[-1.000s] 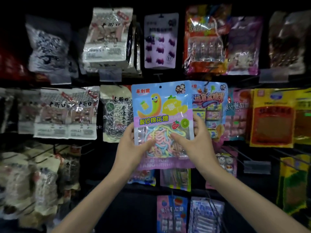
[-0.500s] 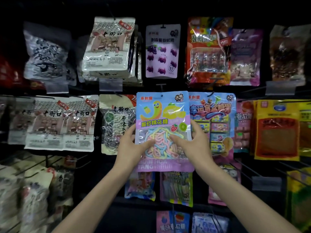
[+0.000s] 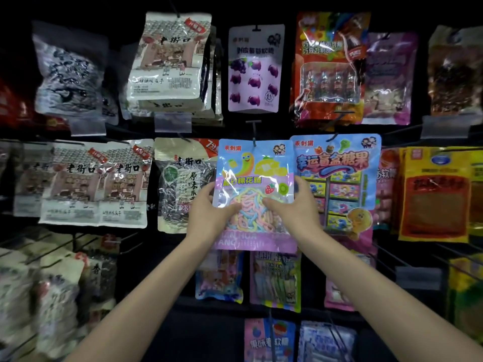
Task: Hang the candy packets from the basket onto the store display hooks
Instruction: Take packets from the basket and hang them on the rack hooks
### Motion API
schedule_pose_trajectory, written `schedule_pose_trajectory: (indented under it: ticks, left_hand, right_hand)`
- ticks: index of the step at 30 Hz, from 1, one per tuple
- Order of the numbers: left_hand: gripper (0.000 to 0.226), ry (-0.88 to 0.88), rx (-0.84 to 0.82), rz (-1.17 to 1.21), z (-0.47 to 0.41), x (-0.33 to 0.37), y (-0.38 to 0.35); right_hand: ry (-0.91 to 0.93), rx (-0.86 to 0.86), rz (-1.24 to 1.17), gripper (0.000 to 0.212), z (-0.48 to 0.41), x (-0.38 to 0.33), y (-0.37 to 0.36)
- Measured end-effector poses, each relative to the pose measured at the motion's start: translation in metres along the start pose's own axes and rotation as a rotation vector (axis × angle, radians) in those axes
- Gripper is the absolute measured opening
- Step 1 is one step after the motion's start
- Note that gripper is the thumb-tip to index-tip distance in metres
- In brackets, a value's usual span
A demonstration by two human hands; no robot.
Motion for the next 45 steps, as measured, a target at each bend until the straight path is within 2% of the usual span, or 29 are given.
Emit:
schedule_pose_trajectory:
  ticks: [7, 10, 15, 20, 25, 28, 31, 36, 45]
  left_hand:
    - [0.056, -0.013, 0.052, -0.21, -0.031, -0.009, -0.014]
    - [0.052, 0.011, 0.051, -0.258, -0.043, -0.009, -0.019]
    - [0.059, 0.054, 0.049, -0.269, -0.056, -0.015, -0.027]
    - [0.036, 0.071, 0.017, -0.338, -0.068, -0.029, -0.033]
    - [0.038, 0.16, -0.051, -0.289, -0.081, -0.039, -0.045]
    - [0.047, 0.164, -0.049, -0.273, -0.09, -0.043, -0.053]
    - [0.067, 0.144, -0.059, -0.258, -0.096, -0.046, -0.06]
    - [0.094, 0.166, -0.06, -0.216, -0.108, -0.057, -0.064]
    - [0.114, 0.154, -0.126, -0.199, -0.122, -0.07, -0.076]
  right_hand:
    - [-0.028, 0.057, 0.134, 0.085, -0.024, 0.001, -0.009]
    - [-0.033, 0.072, 0.206, 0.082, -0.037, 0.006, -0.015]
    - [-0.065, 0.112, 0.305, 0.088, -0.05, 0.014, -0.025]
    - [-0.063, 0.13, 0.432, 0.077, -0.062, 0.024, -0.029]
    - [-0.025, 0.155, 0.552, 0.066, -0.073, 0.035, -0.029]
    - [-0.07, 0.129, 0.539, 0.07, -0.081, 0.043, -0.029]
    - [-0.1, 0.095, 0.526, 0.076, -0.09, 0.05, -0.033]
    - [-0.152, 0.074, 0.455, 0.072, -0.101, 0.054, -0.038]
    - [-0.12, 0.006, 0.548, 0.093, -0.103, 0.061, -0.041]
Point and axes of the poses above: each hand's wrist, its own z-axis away from the middle knuckle, its own y-axis out of the back of the hand, x = y × z, the point moved 3 cm from there along -z, towards the middle knuckle, and after that the axes turned 1 degree about -z, right-handed, at the moved point
